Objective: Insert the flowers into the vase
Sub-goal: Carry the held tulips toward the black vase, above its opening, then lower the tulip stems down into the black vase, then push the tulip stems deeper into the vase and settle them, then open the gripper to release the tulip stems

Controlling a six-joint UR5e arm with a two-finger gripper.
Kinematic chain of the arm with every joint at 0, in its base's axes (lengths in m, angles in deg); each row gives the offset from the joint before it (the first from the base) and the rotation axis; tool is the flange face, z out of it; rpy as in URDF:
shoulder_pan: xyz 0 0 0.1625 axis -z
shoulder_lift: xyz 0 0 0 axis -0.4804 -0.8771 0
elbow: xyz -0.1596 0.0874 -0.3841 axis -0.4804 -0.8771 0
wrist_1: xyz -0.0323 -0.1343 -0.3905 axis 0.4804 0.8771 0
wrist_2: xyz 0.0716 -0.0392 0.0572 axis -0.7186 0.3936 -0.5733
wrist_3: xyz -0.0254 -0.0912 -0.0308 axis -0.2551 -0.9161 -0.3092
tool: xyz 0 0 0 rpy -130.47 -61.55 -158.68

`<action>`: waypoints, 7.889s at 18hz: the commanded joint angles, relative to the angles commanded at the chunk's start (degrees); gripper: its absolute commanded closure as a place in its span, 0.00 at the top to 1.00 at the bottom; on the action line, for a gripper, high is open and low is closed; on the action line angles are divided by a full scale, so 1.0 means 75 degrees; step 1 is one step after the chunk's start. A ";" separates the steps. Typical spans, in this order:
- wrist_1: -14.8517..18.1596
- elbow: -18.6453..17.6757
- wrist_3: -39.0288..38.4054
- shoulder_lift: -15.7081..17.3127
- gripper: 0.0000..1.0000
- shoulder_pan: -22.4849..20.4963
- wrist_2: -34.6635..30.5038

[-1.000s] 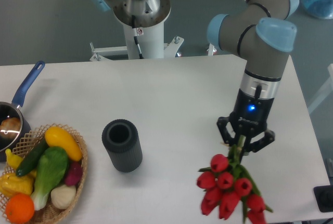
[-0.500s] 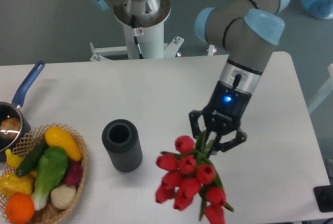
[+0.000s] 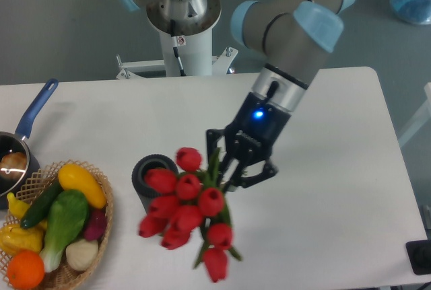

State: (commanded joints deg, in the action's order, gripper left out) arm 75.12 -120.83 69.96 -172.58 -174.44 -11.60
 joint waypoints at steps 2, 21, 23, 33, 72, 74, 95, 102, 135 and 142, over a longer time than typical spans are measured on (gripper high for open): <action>0.0000 -0.0128 0.0011 0.0058 0.17 0.0070 0.0330; -0.0012 -0.0913 0.0655 0.0164 0.14 0.0387 0.1935; -0.0012 -0.1054 0.0808 0.0176 0.14 0.0364 0.2112; -0.0012 -0.1605 0.1569 0.0199 0.14 0.0305 0.2616; 0.0000 -0.2895 0.3761 -0.0480 0.15 -0.0281 0.4034; 0.0000 -0.2895 0.3831 -0.0551 0.15 -0.0281 0.4034; 0.0000 -0.2953 0.4242 -0.0832 0.17 -0.0421 0.4022; 0.0000 -0.2953 0.4453 -0.0937 0.19 -0.0433 0.4011; -0.0012 -0.3024 0.4535 -0.0902 1.00 -0.0527 0.4022; 0.0047 -0.2790 0.3823 -0.0435 1.00 -0.0972 0.3427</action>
State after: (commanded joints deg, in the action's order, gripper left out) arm 75.47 -141.75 98.63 -175.84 -181.72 14.10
